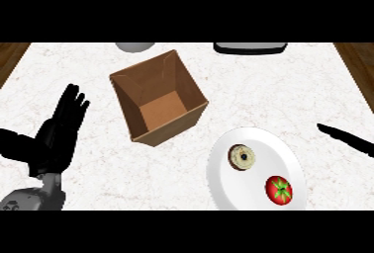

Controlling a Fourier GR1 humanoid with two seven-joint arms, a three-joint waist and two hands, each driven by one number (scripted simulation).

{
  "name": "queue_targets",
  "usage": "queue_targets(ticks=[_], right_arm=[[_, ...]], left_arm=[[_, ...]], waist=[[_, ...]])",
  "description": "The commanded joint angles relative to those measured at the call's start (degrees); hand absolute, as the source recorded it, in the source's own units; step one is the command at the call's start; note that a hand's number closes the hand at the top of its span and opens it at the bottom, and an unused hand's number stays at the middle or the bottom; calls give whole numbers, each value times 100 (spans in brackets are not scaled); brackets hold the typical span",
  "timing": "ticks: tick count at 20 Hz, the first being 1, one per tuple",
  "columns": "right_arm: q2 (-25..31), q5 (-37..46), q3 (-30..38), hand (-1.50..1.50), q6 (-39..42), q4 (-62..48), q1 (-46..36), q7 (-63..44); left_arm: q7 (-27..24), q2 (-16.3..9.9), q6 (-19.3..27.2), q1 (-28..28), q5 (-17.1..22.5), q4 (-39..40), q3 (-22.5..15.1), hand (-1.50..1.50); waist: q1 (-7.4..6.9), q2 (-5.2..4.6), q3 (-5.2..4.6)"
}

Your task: Pick the tomato from the plate and place it in the cardboard box

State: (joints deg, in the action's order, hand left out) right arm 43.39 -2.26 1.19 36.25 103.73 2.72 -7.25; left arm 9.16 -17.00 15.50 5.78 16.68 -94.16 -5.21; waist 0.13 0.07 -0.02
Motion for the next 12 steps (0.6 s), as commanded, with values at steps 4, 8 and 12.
queue_targets(ticks=[4,8,12], right_arm=[[-856,704,-323,-150,-135,665,386,-467],[-1135,1021,-186,-150,24,-134,-166,-248],[-1347,1451,-182,-150,15,92,224,-87]], left_arm=[[509,45,-8,-35,-135,-469,197,0],[-204,270,-470,-114,-119,241,361,0],[499,174,-299,-368,-336,-736,303,0]], waist=[[4,5,3],[-26,-9,2],[-28,2,4]])
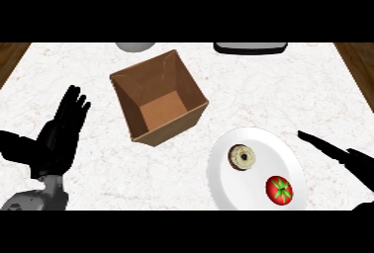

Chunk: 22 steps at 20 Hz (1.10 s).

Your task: Pick the tomato from the plate and place it in the cardboard box

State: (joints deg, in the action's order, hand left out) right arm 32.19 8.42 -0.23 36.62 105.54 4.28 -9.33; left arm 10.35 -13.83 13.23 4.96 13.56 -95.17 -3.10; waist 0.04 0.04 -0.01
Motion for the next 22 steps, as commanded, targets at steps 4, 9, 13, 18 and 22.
queue_targets(ticks=[4,9,13,18,22], right_arm=[[-716,450,-55,-150,128,-46,-194,-295],[-631,715,183,-150,385,145,338,219],[-1047,1476,-288,-150,19,-240,-24,88],[-922,1674,133,-150,172,-592,41,792],[-1265,2047,-134,-150,54,-575,10,628]], left_arm=[[127,185,-204,-174,-145,-193,193,0],[250,196,-337,-364,-281,-526,235,0],[356,130,-502,220,-177,-93,509,0],[296,323,-507,205,-372,-24,570,0],[289,421,-555,218,-451,28,597,0]], waist=[[-5,-1,0],[2,3,1],[-2,-2,0],[4,-2,1],[2,-1,0]])
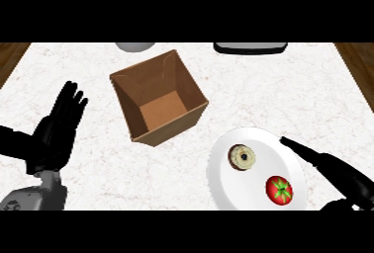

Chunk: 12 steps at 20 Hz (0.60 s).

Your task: Pick the tomato from the plate and place it in the cardboard box

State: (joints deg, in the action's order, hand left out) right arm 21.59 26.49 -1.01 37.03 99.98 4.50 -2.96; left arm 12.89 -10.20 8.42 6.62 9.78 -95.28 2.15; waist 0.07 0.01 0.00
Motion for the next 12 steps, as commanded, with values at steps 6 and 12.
queue_targets(ticks=[6,12], right_arm=[[-343,497,-136,-150,-71,-408,-121,296],[-472,558,-25,-150,122,-690,-426,202]], left_arm=[[110,329,77,-410,-298,-534,-154,0],[163,367,-66,-75,-292,-276,-56,0]], waist=[[-10,4,0],[-7,0,0]])
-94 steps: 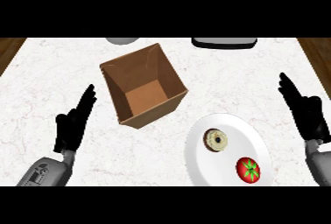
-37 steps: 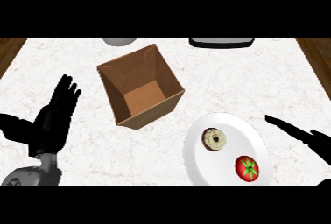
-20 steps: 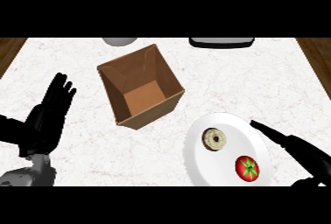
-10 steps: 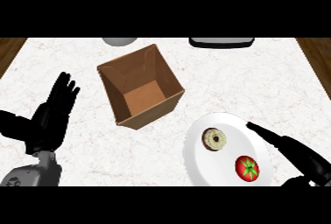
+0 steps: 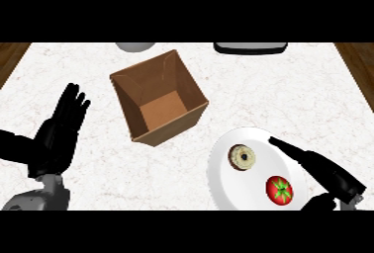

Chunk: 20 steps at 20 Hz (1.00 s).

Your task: Pick the tomato from the plate and place it in the cardboard box

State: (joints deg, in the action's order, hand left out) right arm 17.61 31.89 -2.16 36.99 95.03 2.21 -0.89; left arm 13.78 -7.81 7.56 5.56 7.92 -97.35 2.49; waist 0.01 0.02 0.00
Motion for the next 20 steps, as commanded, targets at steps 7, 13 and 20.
queue_targets(ticks=[7,13,20], right_arm=[[-100,393,45,-150,-36,-350,-17,328],[35,787,-232,-150,-423,-351,520,1005],[-122,1070,-501,150,-641,204,614,1060]], left_arm=[[-21,46,-244,-289,-23,-136,165,0],[264,16,-130,26,-13,-220,254,0],[280,128,-48,277,-199,-33,155,0]], waist=[[-4,0,0],[4,2,2],[22,5,1]])
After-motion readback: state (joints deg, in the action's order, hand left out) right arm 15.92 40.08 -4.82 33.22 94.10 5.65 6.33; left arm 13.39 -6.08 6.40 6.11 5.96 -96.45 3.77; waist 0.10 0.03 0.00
